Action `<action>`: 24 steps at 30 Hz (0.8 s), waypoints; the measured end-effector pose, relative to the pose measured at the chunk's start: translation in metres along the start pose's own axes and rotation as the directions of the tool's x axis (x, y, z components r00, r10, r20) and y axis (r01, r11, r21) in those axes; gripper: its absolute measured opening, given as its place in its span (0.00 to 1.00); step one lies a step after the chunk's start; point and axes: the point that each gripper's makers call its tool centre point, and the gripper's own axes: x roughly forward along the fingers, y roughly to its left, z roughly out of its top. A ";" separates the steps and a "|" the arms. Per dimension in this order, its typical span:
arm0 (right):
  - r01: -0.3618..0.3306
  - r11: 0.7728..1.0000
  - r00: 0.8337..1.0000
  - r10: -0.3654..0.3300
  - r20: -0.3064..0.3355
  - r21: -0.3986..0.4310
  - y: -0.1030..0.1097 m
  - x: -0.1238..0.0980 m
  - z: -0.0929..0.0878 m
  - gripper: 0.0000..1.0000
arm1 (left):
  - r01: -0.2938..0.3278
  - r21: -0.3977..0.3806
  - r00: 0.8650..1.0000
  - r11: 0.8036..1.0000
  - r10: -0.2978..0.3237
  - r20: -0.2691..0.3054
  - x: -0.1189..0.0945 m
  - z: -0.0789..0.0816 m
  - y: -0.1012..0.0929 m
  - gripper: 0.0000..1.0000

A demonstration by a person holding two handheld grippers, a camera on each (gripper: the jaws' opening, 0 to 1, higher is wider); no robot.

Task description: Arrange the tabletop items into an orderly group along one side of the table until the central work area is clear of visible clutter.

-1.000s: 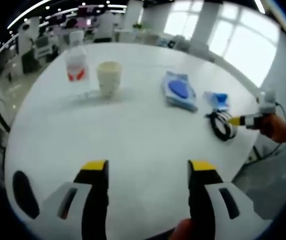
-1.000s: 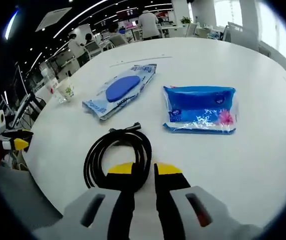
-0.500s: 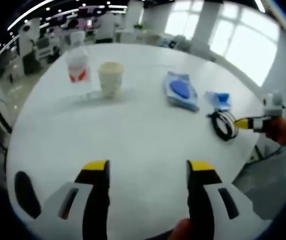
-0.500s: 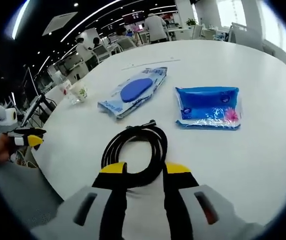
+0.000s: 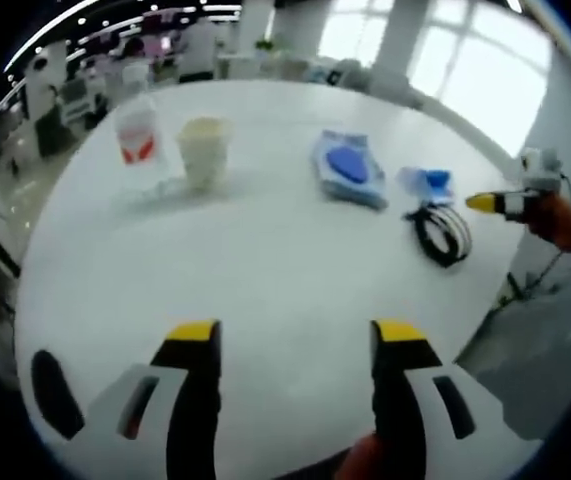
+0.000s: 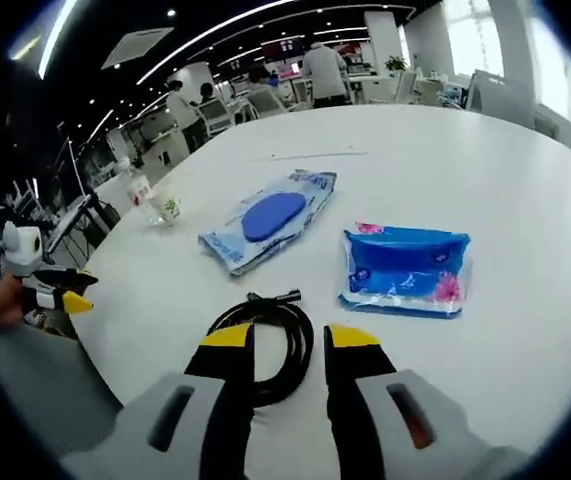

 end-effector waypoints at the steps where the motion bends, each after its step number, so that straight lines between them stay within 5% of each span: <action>1: -0.005 1.000 1.000 0.005 -0.001 -0.019 0.000 0.004 0.006 0.27 | 0.025 -0.020 0.999 0.999 -0.025 0.020 0.000 0.006 -0.009 0.56; 9: -0.017 0.980 0.999 0.008 -0.045 -0.200 0.003 0.039 0.040 0.25 | 0.102 -0.129 0.989 0.986 -0.087 0.119 0.035 0.044 -0.051 0.53; 12: -0.021 0.961 0.997 0.000 -0.077 -0.275 0.002 0.059 0.053 0.24 | 0.114 -0.206 0.985 0.972 -0.083 0.152 0.052 0.065 -0.061 0.49; 18: -0.051 0.933 0.994 0.014 -0.106 -0.356 0.000 0.094 0.076 0.25 | 0.067 -0.239 0.984 0.969 -0.025 0.177 0.085 0.097 -0.078 0.48; 20: -0.044 0.913 0.992 -0.007 -0.123 -0.405 -0.005 0.103 0.082 0.25 | 0.088 -0.290 0.978 0.953 -0.028 0.205 0.098 0.110 -0.087 0.47; 24: -0.044 0.895 0.993 -0.011 -0.120 -0.444 -0.010 0.119 0.103 0.25 | 0.076 -0.370 0.985 0.926 -0.011 0.175 0.124 0.112 -0.094 0.45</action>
